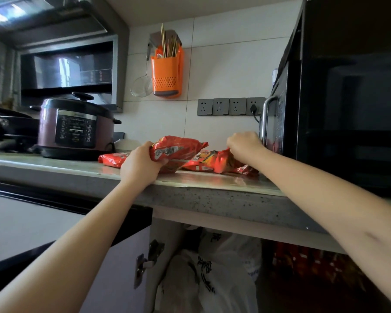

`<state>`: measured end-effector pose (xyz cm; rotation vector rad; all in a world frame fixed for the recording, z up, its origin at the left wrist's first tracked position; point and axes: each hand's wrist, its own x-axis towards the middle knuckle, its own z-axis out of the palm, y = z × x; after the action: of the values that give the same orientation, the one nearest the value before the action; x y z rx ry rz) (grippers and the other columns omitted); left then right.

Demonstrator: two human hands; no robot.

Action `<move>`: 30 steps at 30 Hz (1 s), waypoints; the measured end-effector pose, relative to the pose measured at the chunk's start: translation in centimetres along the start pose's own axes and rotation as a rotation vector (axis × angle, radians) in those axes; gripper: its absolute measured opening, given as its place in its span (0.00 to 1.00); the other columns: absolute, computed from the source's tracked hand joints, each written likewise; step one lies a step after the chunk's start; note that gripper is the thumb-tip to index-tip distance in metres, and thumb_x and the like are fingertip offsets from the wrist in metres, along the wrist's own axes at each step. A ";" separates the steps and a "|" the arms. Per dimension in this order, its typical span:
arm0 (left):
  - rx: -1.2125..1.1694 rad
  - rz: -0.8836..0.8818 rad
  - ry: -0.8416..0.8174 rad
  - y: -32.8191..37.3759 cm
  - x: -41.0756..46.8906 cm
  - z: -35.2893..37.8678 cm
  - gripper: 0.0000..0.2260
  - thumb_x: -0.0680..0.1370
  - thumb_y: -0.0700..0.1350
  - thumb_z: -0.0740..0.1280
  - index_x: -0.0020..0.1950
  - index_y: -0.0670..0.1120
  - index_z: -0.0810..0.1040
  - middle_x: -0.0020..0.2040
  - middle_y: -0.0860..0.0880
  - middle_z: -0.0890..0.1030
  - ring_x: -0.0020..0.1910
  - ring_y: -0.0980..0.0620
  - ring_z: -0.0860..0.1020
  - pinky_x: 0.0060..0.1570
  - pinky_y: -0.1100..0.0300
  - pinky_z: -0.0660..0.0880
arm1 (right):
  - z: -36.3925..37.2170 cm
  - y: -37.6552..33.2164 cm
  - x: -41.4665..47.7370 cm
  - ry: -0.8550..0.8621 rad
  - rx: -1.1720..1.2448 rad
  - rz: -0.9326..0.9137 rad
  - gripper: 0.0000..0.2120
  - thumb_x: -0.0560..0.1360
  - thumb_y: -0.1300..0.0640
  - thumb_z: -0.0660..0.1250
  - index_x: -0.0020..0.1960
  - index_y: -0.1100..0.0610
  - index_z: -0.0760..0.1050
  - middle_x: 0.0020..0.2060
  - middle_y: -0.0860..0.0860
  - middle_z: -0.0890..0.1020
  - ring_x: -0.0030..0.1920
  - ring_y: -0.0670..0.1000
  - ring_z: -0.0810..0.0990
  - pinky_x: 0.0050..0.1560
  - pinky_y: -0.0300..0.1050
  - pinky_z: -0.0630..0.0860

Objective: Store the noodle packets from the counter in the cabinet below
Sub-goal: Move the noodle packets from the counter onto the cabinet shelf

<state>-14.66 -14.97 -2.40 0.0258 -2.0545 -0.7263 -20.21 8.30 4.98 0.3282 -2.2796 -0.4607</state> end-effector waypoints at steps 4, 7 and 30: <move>0.021 -0.021 0.048 0.1 -0.1 0.1 0.15 0.74 0.51 0.68 0.58 0.46 0.75 0.51 0.45 0.82 0.49 0.42 0.78 0.40 0.55 0.69 | -1.9 -0.3 -0.3 0.153 0.175 0.072 0.09 0.73 0.68 0.59 0.38 0.58 0.73 0.33 0.52 0.74 0.43 0.58 0.80 0.38 0.43 0.67; 0.021 -0.042 0.079 0.3 -0.3 0.1 0.15 0.74 0.50 0.68 0.58 0.46 0.75 0.51 0.44 0.82 0.49 0.42 0.78 0.40 0.55 0.67 | -4.4 -0.8 -2.6 0.173 0.301 0.048 0.11 0.73 0.67 0.58 0.35 0.57 0.73 0.31 0.51 0.74 0.37 0.56 0.77 0.33 0.41 0.65; 0.062 0.555 0.288 -0.2 -15.3 -4.6 0.16 0.71 0.51 0.67 0.55 0.45 0.75 0.54 0.45 0.79 0.53 0.45 0.74 0.52 0.52 0.68 | 0.5 -1.4 -21.1 0.841 0.093 -0.684 0.22 0.76 0.54 0.69 0.68 0.56 0.69 0.62 0.54 0.79 0.59 0.53 0.77 0.56 0.48 0.70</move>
<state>-2.39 -12.89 -12.45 -0.3704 -1.6915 -0.2919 -6.34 14.97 -9.48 1.1276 -1.3261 -0.4348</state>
